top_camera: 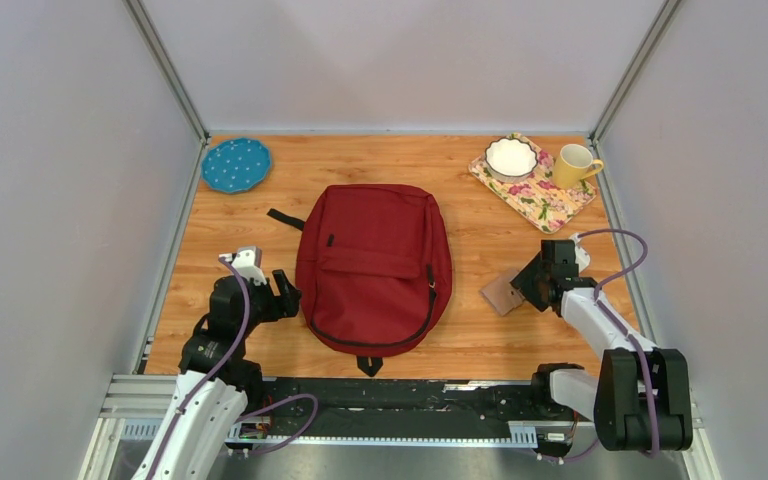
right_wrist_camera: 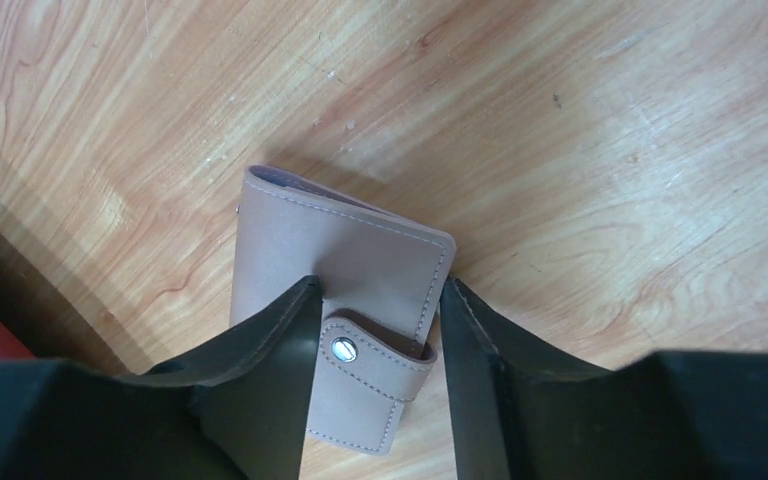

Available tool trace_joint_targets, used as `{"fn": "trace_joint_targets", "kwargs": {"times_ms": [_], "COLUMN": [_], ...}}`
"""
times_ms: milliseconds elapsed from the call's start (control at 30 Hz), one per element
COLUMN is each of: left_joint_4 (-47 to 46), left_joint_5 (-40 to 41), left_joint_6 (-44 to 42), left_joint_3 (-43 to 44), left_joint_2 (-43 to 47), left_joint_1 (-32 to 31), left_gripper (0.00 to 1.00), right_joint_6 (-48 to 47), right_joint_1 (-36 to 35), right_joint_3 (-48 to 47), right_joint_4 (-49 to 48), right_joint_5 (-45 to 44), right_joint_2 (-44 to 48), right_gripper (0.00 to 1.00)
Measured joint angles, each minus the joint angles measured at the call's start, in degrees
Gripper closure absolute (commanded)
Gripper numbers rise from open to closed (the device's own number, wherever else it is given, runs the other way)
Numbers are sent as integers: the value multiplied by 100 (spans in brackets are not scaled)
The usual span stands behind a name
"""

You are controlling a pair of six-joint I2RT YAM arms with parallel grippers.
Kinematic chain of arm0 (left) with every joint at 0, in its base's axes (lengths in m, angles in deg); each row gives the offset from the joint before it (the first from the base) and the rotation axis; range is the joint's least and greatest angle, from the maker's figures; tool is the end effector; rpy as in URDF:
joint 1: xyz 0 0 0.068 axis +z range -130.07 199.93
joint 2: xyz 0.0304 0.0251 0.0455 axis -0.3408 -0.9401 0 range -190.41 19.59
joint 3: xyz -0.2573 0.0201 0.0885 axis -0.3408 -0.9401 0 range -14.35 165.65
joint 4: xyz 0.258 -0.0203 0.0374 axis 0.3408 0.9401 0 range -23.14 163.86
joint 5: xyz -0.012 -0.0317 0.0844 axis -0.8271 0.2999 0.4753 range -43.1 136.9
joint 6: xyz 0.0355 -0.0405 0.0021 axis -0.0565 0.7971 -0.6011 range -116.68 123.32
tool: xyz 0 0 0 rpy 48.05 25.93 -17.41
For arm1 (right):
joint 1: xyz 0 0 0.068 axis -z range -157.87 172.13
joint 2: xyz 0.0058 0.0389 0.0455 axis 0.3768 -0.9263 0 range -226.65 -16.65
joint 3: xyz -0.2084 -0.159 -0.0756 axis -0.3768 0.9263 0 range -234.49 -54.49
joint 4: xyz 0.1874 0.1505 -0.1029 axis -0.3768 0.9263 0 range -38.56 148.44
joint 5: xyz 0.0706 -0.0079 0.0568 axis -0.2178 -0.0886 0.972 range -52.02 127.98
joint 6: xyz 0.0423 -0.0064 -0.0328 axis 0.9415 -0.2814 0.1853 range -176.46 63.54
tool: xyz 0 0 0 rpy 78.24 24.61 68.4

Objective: Pack the student bag
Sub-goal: Pick up the personal item from the center of the board.

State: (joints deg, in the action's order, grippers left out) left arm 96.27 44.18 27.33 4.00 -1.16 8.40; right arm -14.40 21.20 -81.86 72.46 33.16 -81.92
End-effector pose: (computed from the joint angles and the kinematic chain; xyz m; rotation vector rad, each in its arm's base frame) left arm 0.1109 -0.0243 0.1990 -0.2059 2.1438 -0.4144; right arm 0.1963 0.0002 0.1564 0.9425 2.4257 0.1631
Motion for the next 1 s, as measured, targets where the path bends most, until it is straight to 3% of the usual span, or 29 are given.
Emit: {"fn": "trace_joint_targets", "kwargs": {"times_ms": [100,333,767,1000], "left_joint_4": [0,0,-2,-92], "left_joint_5": [0,-4,-44,-219], "left_joint_6": [2,13,13,13], "left_joint_3": [0,-2,-15,-83], "left_joint_2": [-2,-2,0,26], "left_joint_1": [0,0,0,0], "left_gripper": [19,19,19,16], "right_joint_6": [-57,-138,-192,-247], "right_joint_1": [0,0,0,0], "right_joint_3": [2,9,-11,-114], "right_joint_4": [-11,-13,105,289], "right_joint_5": [35,96,284,616], "right_joint_2": [-2,66,275,881], "right_gripper": [64,100,100,100]}}
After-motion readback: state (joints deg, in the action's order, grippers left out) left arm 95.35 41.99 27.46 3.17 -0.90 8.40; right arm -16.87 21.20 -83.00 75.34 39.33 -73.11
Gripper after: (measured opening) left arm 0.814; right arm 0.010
